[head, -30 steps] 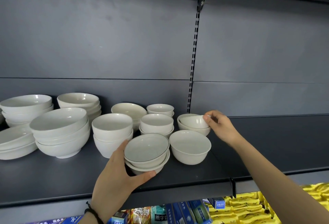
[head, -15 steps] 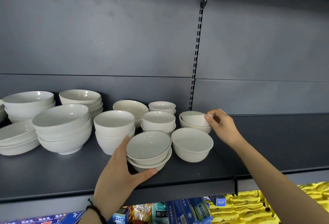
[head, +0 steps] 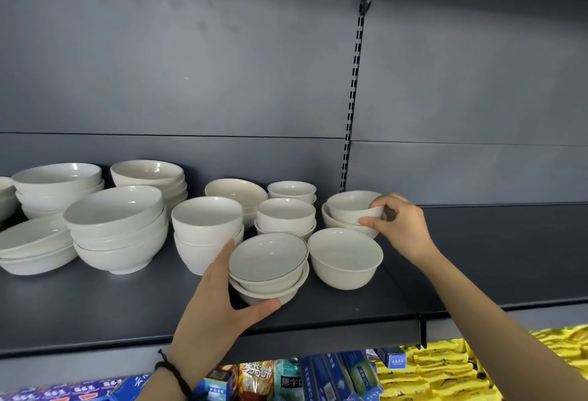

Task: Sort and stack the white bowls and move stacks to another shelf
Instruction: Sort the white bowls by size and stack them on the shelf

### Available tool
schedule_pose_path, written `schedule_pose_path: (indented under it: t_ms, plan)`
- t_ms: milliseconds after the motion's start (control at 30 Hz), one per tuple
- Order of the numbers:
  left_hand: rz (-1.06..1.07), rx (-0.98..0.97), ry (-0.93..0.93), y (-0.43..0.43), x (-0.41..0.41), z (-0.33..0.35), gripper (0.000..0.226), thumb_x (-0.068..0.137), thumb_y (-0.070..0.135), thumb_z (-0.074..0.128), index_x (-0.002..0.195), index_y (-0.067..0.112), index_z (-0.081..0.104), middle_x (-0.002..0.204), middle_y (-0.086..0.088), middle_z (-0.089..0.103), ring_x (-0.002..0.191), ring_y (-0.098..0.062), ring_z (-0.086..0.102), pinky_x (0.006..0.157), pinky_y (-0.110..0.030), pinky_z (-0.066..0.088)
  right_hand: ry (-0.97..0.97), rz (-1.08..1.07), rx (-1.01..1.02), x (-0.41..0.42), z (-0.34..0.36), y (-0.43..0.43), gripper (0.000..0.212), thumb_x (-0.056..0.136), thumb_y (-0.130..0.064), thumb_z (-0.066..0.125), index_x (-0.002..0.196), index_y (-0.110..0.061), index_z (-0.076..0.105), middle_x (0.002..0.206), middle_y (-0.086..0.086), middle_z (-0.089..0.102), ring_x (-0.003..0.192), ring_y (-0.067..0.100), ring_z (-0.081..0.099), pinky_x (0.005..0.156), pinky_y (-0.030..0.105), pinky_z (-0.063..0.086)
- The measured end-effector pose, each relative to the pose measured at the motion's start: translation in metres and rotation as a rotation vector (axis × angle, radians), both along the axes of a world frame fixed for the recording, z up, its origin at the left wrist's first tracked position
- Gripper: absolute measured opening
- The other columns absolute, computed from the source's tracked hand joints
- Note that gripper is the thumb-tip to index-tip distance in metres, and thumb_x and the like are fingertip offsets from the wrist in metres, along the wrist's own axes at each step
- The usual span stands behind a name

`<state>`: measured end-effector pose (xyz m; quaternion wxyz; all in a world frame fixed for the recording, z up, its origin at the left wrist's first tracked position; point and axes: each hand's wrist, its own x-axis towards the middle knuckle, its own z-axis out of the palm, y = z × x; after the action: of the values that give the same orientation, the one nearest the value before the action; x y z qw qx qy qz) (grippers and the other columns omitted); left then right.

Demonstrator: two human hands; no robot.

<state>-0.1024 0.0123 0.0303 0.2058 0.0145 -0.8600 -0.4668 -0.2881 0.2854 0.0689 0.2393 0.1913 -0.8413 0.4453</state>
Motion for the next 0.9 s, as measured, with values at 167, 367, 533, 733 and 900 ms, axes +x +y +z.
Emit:
schedule_pose_path:
  t_ms: [167, 367, 533, 733, 900]
  plan:
    - [-0.049, 0.133, 0.043, -0.012, 0.006, 0.002, 0.093, 0.064, 0.045, 0.071, 0.145, 0.035, 0.026, 0.124, 0.026, 0.053, 0.114, -0.003, 0.058, 0.099, -0.020, 0.044, 0.105, -0.001, -0.178, 0.010, 0.007, -0.012, 0.022, 0.073, -0.012, 0.086, 0.087, -0.016, 0.069, 0.091, -0.011, 0.063, 0.088, 0.012, 0.060, 0.075, 0.013, 0.048]
    - [0.200, -0.142, 0.330, -0.015, 0.006, 0.036, 0.041, 0.087, 0.050, 0.052, 0.107, 0.017, 0.067, 0.089, 0.010, 0.070, 0.083, 0.003, 0.064, 0.071, -0.012, 0.048, 0.199, 0.075, -0.227, 0.029, 0.033, -0.031, 0.023, 0.073, -0.013, 0.085, 0.088, -0.019, 0.069, 0.095, -0.016, 0.063, 0.096, -0.001, 0.059, 0.085, 0.004, 0.042]
    - [0.072, -0.015, 0.371, -0.007, -0.028, 0.082, 0.046, 0.082, 0.022, 0.075, 0.125, 0.020, 0.059, 0.118, 0.000, 0.062, 0.106, -0.012, 0.062, 0.087, -0.021, 0.051, 0.194, 0.244, -0.290, 0.049, 0.043, -0.060, 0.023, 0.073, -0.007, 0.084, 0.088, -0.016, 0.069, 0.096, -0.010, 0.064, 0.091, -0.011, 0.059, 0.084, 0.006, 0.044]
    - [-0.389, 0.474, 0.078, -0.016, -0.057, 0.098, 0.080, 0.077, 0.023, 0.080, 0.144, 0.011, 0.038, 0.137, 0.000, 0.057, 0.117, -0.013, 0.062, 0.097, -0.026, 0.050, 0.199, 0.458, -0.401, 0.067, 0.050, -0.104, 0.031, 0.071, -0.001, 0.084, 0.085, -0.024, 0.068, 0.094, -0.010, 0.063, 0.093, 0.001, 0.063, 0.089, 0.015, 0.049]
    - [-0.350, 0.425, 0.206, -0.051, -0.048, 0.097, 0.057, 0.074, 0.021, 0.079, 0.126, 0.012, 0.058, 0.122, -0.004, 0.069, 0.115, -0.020, 0.064, 0.092, -0.028, 0.053, 0.179, 0.627, -0.403, 0.073, 0.054, -0.139, 0.035, 0.069, 0.002, 0.084, 0.083, -0.026, 0.069, 0.108, -0.008, 0.066, 0.109, 0.012, 0.064, 0.099, 0.024, 0.050]
